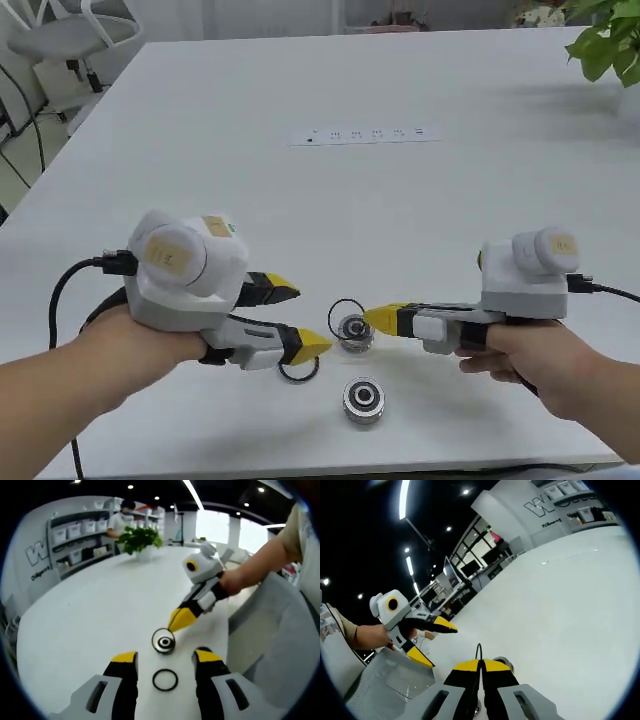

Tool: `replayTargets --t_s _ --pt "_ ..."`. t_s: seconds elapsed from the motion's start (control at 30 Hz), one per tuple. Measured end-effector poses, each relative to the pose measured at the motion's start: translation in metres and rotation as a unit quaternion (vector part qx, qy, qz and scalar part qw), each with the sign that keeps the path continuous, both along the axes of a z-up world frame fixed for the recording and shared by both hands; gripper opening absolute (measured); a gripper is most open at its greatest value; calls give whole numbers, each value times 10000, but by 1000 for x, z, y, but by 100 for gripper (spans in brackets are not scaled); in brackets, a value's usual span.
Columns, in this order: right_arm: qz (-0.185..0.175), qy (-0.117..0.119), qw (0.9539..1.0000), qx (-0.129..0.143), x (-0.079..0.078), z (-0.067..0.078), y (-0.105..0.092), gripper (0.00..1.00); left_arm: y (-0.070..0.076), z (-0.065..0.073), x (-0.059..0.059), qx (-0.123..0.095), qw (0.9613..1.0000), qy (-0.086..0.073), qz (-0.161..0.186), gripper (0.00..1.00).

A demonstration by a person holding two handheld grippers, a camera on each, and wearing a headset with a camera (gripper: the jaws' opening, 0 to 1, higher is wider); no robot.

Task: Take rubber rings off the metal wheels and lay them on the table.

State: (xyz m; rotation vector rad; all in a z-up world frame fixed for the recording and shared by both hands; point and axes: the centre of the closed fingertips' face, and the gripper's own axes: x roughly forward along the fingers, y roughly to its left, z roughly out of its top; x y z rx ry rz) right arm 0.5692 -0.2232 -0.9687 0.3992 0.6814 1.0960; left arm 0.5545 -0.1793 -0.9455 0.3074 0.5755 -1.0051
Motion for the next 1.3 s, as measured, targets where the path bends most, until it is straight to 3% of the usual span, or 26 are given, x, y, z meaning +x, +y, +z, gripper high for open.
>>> replayTargets --t_s 0.5,1.03,1.3 --pt "279 -66 9996 23 -4 13 20 0 26 11 -12 -76 9997 -43 207 56" --pt "652 99 9978 -103 -12 4 44 0 58 10 -20 9 9989 -86 457 60" --pt "686 356 9969 -111 -17 -6 49 0 70 8 -24 22 9982 -72 594 60"
